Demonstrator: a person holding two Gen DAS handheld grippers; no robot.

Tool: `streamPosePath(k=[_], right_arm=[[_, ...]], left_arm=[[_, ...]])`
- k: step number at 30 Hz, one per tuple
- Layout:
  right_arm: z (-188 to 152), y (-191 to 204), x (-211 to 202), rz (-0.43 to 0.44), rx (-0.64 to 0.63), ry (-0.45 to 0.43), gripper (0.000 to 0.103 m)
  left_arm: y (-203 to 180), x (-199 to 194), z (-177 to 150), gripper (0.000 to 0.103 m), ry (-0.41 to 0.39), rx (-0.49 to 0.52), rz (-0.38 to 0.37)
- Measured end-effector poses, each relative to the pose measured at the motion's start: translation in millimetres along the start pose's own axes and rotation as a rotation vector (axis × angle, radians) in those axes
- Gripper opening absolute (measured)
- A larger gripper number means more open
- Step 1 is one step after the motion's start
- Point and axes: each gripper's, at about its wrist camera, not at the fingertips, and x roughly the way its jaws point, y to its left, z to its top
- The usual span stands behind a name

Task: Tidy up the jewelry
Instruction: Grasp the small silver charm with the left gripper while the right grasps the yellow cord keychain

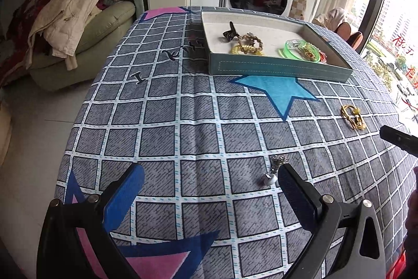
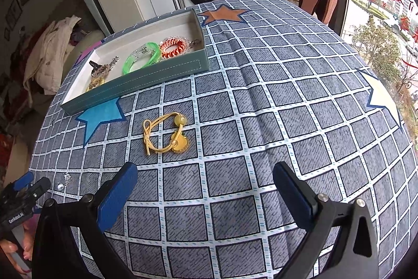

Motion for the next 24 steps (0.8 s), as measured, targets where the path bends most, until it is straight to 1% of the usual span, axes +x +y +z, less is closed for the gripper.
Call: streamPosePath(k=[2,4,7,10,12,14,15,16,19,21,24], right_arm=[[2,-1,2,0.000,0.012,0.005,0.103],[3,1,3,-0.008,0.011,0.004,0.103],[7,5,4,-0.015,0.000,0.000,0.099],[10,11,8,-0.014,-0.013,0.005,0.093],[12,15,11,-0.012,-0.023,0.010,0.086],[14,17,16,-0.015,-0.029,0.018,0.076],[14,18,19,-0.014,-0.026,0.027,0.075],[15,19,22,-0.011,-0.023,0.032,0.072],[17,21,27,-0.018,-0.025,0.036,0.070],[18,24,31,-0.020,-0.031,0.040,0.069],[17,31,36,-0.045,-0.062,0.038,0.069]], left_arm=[[-11,-2,-1,0.103,-0.008,0.038,-0.017],[-22,-2,-2,0.103,-0.013,0.082,-0.018],[-35,2,-3,0.103,-0.004,0.122,-0.025],[-41,8,-2,0.103,0.011,0.132,-0.027],[-43,12,-1,0.103,0.022,0.134,-0.021],[-43,18,-1,0.103,0.042,0.129,-0.010],[-43,20,0,0.103,0.046,0.124,-0.009],[-42,22,0,0.097,0.050,0.121,-0.007],[-42,23,1,0.095,0.054,0.118,-0.014],[-43,23,1,0.092,0.050,0.124,-0.019],[-46,23,2,0.092,0.045,0.133,-0.016]])
